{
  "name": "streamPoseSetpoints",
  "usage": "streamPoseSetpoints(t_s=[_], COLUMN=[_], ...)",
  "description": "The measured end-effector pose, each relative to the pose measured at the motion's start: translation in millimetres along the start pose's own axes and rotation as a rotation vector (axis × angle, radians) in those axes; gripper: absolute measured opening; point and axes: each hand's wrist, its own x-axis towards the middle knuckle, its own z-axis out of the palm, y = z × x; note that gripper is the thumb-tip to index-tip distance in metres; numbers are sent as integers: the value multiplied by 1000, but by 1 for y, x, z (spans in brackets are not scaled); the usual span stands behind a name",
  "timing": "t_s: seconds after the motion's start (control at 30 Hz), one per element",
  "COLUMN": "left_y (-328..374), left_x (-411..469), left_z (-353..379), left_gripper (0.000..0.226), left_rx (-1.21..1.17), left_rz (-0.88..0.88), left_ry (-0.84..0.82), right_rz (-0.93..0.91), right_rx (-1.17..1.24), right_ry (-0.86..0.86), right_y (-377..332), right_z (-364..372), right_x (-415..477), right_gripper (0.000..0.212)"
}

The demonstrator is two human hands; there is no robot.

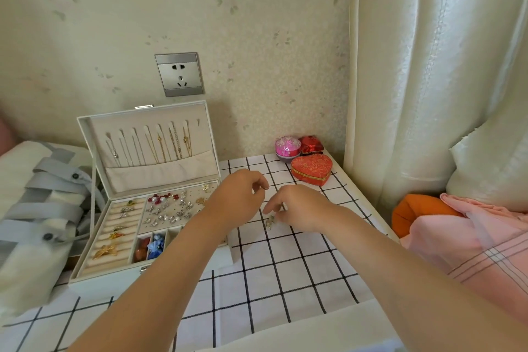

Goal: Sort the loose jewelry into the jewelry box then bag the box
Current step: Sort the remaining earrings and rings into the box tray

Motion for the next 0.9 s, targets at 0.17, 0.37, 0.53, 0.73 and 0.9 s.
streamPoseSetpoints(t_s=[0.17, 0.37, 0.53, 0.73, 0.9], left_y=[-4, -10, -20, -43, -66], left_x=[-2, -9, -22, -43, -63], left_z=[-7, -21, -45, -79, -95], left_gripper=[19, 17, 19, 17, 16], left_rx=[14, 25, 47, 40, 27], left_rz=[9, 22, 17, -8, -25], left_ry=[7, 34, 93, 138, 128], right_rz=[-63, -34, -44, -84, -160], right_rx=[-152, -85, 171, 383, 305], right_ry=[-71, -63, 23, 66, -60], right_y=[-12, -20, -36, -78, -106], right_z=[2, 0, -8, -15, -12], right_x=[4, 8, 13, 24, 24], right_gripper=[30, 15, 13, 8, 14])
